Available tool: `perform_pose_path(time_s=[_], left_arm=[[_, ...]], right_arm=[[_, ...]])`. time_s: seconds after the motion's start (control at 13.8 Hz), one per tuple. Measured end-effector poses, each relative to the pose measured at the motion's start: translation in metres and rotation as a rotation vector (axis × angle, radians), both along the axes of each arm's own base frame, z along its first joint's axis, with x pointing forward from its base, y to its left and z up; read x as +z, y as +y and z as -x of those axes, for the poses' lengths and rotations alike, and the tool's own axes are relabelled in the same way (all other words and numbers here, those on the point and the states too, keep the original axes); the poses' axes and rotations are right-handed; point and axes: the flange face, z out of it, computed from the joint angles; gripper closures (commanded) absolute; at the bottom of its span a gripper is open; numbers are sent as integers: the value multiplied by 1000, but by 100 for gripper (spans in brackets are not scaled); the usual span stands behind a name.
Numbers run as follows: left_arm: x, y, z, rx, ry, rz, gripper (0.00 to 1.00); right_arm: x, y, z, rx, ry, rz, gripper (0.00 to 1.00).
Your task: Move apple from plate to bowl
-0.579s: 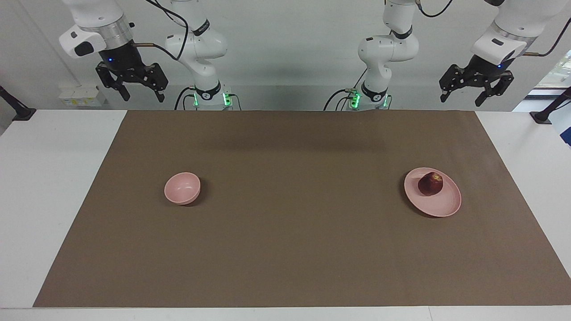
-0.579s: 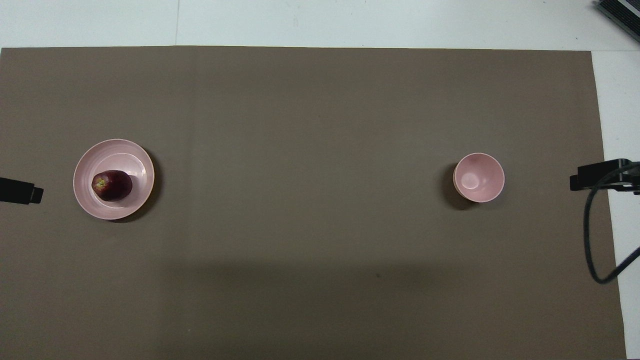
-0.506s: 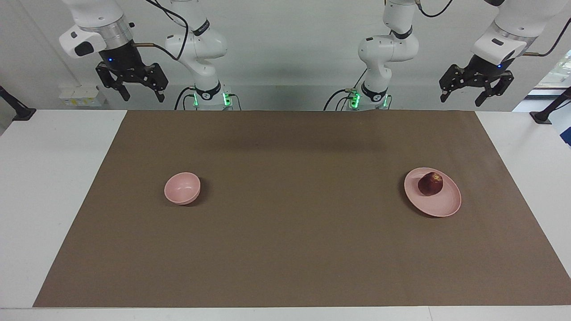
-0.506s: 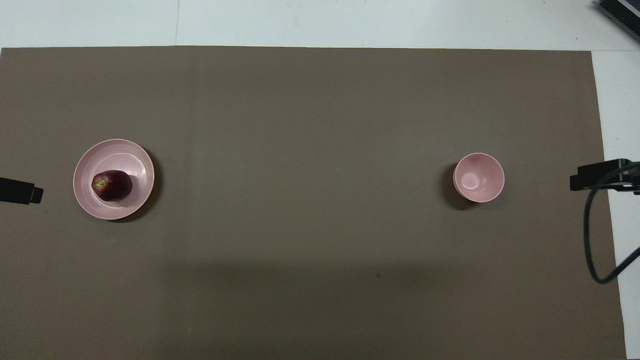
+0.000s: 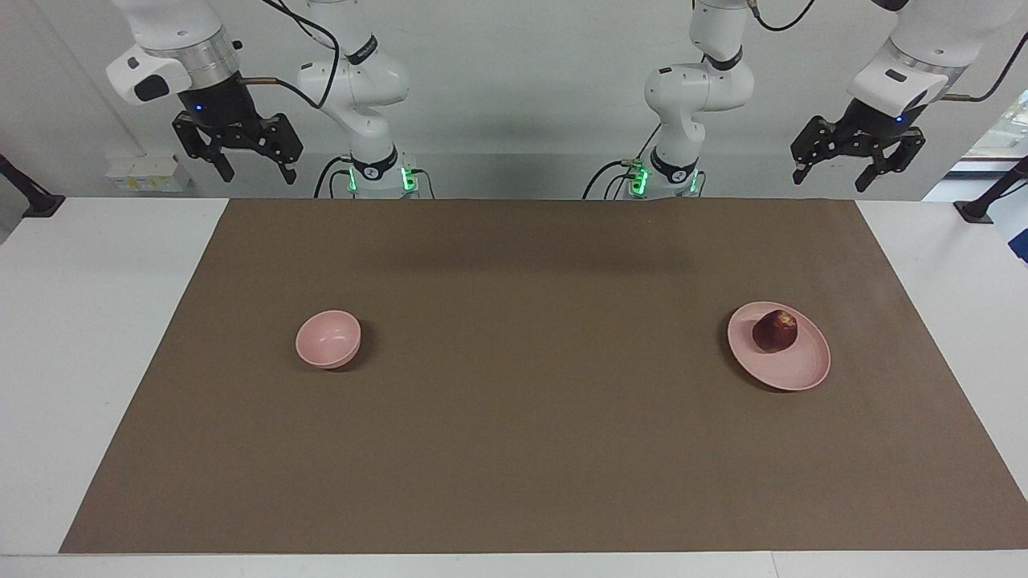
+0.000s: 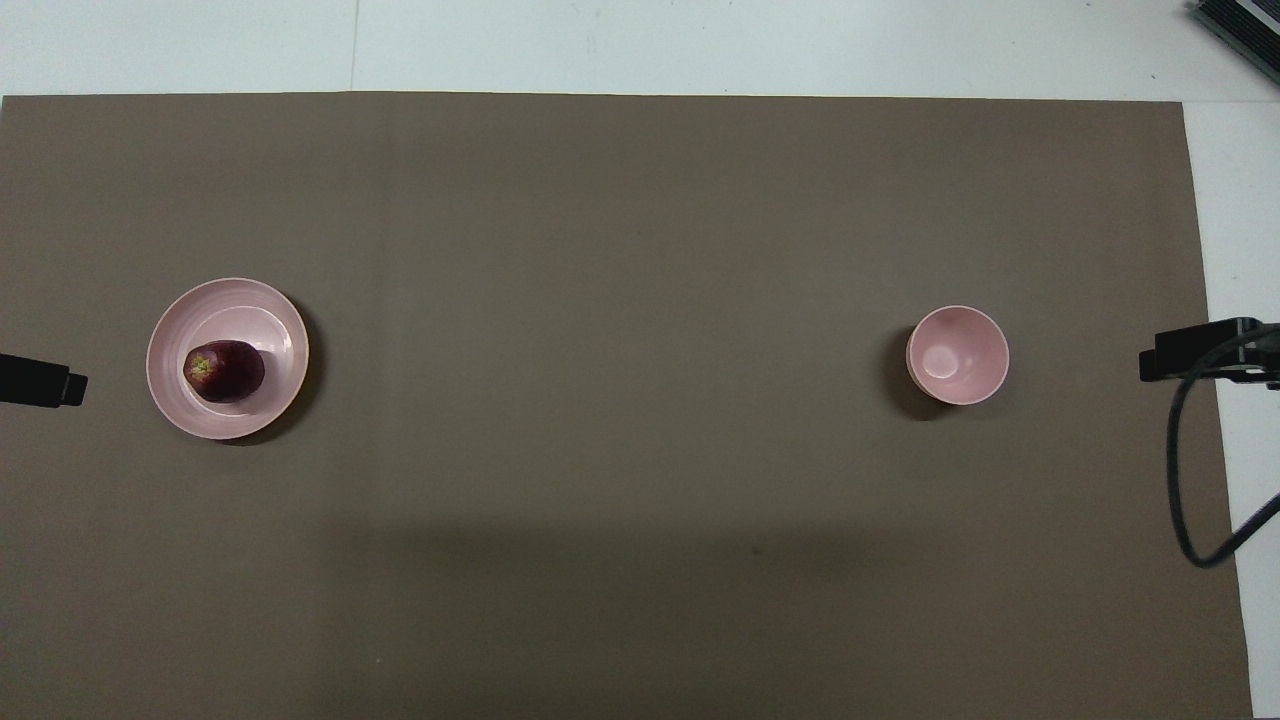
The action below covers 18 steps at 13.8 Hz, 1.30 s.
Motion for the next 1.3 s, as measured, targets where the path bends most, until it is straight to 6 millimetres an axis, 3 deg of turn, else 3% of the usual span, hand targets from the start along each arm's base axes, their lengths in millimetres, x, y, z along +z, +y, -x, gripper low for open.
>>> perform_pose_path(time_s=[0.51,0.87,1.01,1.3], left_arm=[[1,-3,-2,-8,-15,0,0],[1,-2,-13,-3,-100,1,0],[-17,0,-25,1,-129,2,0],[-93,0,-50,6,-141,3,0]], right_arm=[[-20,7,-7,12,-1,0,0],[-31,9,-12,13,-7,-10,0],[-35,10,-15,6,-23,-12,0],[-48,32,-27,-27,-40,-79,0]])
